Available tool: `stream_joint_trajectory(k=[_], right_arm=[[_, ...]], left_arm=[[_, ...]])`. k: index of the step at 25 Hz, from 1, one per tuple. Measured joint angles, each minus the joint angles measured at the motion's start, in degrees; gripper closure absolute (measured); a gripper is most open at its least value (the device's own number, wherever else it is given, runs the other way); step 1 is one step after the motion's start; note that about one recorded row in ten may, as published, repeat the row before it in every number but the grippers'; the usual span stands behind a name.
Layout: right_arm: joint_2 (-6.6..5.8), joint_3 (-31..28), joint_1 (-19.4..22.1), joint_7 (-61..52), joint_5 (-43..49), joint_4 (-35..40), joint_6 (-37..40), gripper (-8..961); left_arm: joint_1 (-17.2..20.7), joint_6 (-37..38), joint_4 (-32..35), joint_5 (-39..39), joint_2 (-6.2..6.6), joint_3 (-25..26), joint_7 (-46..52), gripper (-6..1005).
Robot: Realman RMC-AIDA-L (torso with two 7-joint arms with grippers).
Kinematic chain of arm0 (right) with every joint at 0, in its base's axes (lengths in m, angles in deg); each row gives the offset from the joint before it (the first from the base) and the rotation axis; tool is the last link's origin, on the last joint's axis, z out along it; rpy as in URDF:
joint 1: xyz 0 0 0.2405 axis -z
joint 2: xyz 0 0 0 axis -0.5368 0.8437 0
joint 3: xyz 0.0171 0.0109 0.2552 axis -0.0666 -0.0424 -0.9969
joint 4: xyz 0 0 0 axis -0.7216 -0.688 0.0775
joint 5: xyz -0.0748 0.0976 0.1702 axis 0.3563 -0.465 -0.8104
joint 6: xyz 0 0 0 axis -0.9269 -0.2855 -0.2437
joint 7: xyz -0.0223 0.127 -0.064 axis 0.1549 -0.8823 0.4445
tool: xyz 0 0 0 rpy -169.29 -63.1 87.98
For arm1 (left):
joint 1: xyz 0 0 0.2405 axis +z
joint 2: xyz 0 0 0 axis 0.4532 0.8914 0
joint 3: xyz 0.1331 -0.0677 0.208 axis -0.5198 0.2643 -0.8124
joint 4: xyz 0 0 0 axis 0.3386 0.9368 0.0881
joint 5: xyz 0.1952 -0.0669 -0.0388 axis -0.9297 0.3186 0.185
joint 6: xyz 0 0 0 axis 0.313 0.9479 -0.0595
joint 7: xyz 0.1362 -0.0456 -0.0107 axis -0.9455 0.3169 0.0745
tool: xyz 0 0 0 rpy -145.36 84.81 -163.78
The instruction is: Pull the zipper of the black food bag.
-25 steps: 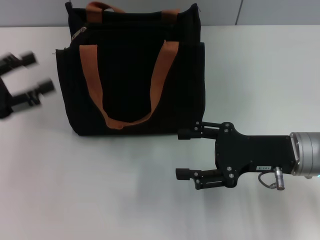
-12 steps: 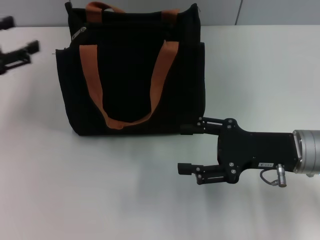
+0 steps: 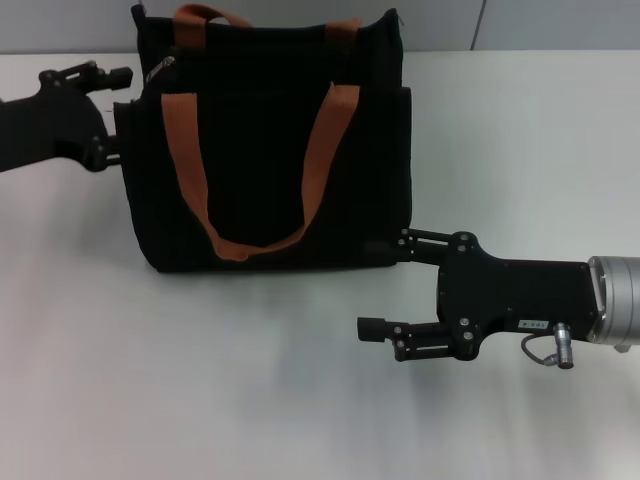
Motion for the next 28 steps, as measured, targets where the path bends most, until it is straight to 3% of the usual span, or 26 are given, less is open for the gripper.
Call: stream_joint_trajectory(k=[7,11,17,24,26,28], right_arm=[[-0.06,0.0,-0.34,-0.06,-0.01,0.01,-0.05,149],[-0.13,-0.3,-0.4,-0.08,-0.02,0.01,-0.06,149],[-0.17,-0.58,-0.45,-0.09,-0.07,0.01,-0.19,150],[-0.18,-0.61,-0.58,-0.09,-0.09,0.06,-0.23,150],[-0.18,-0.61,-0.64,-0.09,-0.09,0.07,-0.23,150],[-0.18,-0.61,-0.69,-0.08,-0.09,0.09,-0.22,150]], left_arm=[[-1.7,-4.14,0.36,1.16,-0.53,0.53,-0.72,208],[-0.59,-1.59,0.39,5.64,-0.5,0.73,-1.65,209],[0.26,0.25,0.39,6.27,-0.39,0.74,-2.33,211],[1.08,0.18,0.17,6.48,-1.43,0.83,-3.65,359],[1.12,-0.31,0.34,6.51,-1.87,0.83,-4.34,622],[1.13,-0.51,0.34,6.57,-2.01,0.83,-4.78,658]])
